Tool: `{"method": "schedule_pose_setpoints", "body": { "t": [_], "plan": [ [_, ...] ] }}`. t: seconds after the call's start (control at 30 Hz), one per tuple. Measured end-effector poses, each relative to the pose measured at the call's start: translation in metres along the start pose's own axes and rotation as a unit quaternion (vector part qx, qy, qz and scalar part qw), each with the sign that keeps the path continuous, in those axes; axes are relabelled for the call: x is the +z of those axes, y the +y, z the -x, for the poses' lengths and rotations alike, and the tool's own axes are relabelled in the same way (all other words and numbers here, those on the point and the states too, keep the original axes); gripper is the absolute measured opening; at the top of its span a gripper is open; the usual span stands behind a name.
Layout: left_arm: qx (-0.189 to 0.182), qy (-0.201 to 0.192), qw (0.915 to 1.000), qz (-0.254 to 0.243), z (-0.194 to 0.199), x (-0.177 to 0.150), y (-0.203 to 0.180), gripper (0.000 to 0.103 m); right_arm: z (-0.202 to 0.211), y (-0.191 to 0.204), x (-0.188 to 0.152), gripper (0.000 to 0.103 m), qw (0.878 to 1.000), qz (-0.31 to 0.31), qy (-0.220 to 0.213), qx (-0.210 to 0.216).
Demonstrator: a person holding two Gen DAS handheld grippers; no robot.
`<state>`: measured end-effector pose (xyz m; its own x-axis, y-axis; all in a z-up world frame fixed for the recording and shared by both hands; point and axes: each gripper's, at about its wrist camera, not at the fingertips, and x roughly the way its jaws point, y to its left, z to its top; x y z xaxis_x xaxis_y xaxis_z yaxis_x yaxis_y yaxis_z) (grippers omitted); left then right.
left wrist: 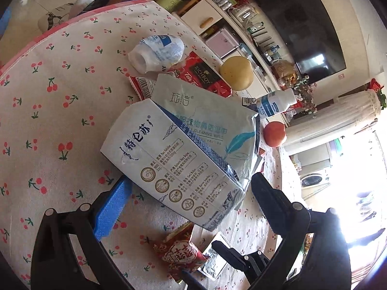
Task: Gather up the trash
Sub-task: 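Grasp the white milk carton with the left tool while the right tool approaches the red snack bag, then lift the carton with the left tool while the right tool grasps the red snack bag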
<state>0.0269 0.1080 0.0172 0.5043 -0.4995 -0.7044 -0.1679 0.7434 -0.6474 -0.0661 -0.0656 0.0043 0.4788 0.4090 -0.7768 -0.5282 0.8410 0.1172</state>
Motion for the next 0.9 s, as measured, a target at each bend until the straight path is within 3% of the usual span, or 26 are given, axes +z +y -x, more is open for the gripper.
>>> {"method": "schedule_pose_setpoints", "body": {
  "t": [0.13, 0.23, 0.3, 0.37, 0.6, 0.63, 0.77, 0.87, 0.9],
  "plan": [
    [0.018, -0.007, 0.9998, 0.01, -0.009, 0.01, 0.0, 0.099, -0.002, 0.004, -0.003, 0.064, 1.0, 0.004, -0.002, -0.002],
    [0.05, -0.015, 0.9986, -0.008, -0.013, 0.015, -0.002, 0.097, -0.006, 0.007, -0.006, 0.064, 1.0, 0.014, 0.001, -0.015],
    [0.075, -0.014, 0.9966, -0.028, -0.015, 0.014, -0.003, 0.083, -0.007, 0.006, -0.004, 0.064, 1.0, 0.013, -0.001, -0.019],
    [0.07, -0.014, 0.9967, -0.037, -0.014, 0.012, -0.004, 0.076, -0.008, 0.002, -0.002, 0.064, 1.0, 0.009, -0.003, -0.018],
    [0.091, -0.033, 0.9898, -0.105, 0.0, 0.01, -0.017, 0.061, -0.007, -0.002, -0.003, 0.064, 0.999, 0.012, -0.004, -0.036],
    [0.09, -0.034, 0.9892, -0.11, 0.003, 0.009, -0.016, 0.06, -0.006, -0.002, -0.003, 0.062, 0.999, 0.011, -0.006, -0.038],
    [0.082, -0.043, 0.9869, -0.132, 0.013, 0.008, -0.018, 0.06, -0.007, -0.003, -0.003, 0.037, 0.999, 0.013, -0.005, -0.05],
    [0.083, -0.055, 0.9835, -0.151, 0.024, 0.006, -0.019, 0.06, -0.007, -0.003, -0.003, 0.038, 0.998, 0.017, -0.008, -0.052],
    [0.083, -0.061, 0.9826, -0.154, 0.027, 0.006, -0.02, 0.06, -0.007, -0.003, -0.003, 0.043, 0.998, 0.014, -0.011, -0.059]
  ]
}}
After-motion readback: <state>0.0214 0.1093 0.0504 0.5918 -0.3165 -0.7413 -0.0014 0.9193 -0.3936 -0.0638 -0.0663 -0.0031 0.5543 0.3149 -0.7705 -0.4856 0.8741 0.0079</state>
